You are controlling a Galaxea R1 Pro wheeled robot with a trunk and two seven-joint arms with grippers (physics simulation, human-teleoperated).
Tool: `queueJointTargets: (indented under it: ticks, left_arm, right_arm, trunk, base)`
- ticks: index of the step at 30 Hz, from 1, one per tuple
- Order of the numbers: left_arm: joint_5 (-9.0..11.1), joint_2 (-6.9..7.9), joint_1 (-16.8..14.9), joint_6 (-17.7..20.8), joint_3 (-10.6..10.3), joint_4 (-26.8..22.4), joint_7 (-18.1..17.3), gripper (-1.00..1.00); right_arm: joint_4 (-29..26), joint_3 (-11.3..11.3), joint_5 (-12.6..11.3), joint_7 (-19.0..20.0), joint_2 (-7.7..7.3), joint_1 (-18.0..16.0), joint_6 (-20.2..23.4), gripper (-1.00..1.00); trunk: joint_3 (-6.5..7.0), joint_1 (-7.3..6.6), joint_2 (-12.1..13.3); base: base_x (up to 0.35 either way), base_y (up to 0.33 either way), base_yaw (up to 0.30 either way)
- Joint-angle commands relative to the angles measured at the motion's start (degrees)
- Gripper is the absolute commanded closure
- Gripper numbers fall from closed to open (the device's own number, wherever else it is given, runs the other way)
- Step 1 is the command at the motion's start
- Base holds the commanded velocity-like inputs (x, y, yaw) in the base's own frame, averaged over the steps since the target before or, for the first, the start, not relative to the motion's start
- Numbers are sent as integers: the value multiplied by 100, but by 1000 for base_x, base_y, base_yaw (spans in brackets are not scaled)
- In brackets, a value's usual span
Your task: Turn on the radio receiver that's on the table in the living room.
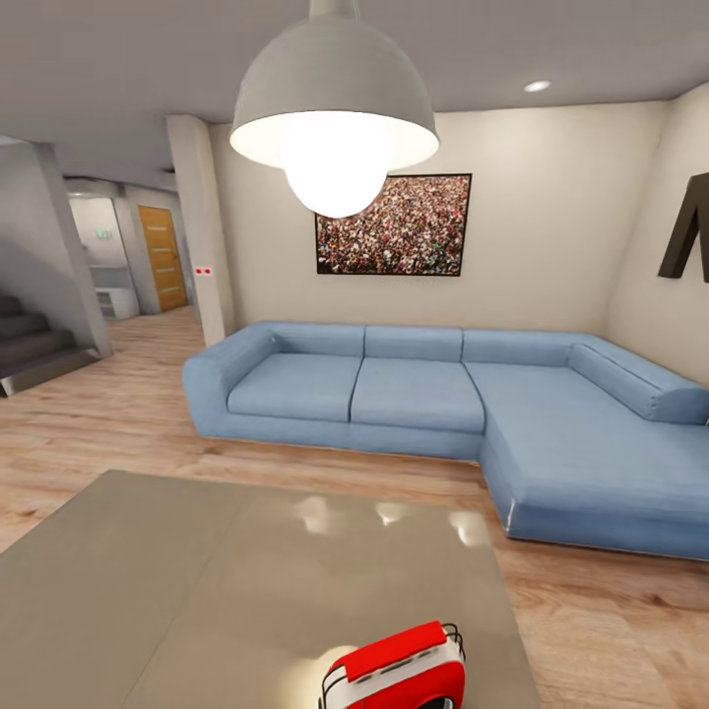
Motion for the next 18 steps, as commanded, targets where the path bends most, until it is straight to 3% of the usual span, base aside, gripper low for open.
queueJointTargets:
  ticks: [1, 18]
  left_arm:
    - [0, 0, 0, 0, 0, 0, 0, -100]
    - [0, -1, 0, 2, -9, 0, 4, -100]
  right_arm:
    - [0, 0, 0, 0, 0, 0, 0, -100]
    - [0, 10, 5, 0, 0, 0, -5, -100]
  trunk:
    - [0, 0, 0]
    - [0, 0, 0]
  base:
    - [283, 0, 0]
    - [25, 0, 0]
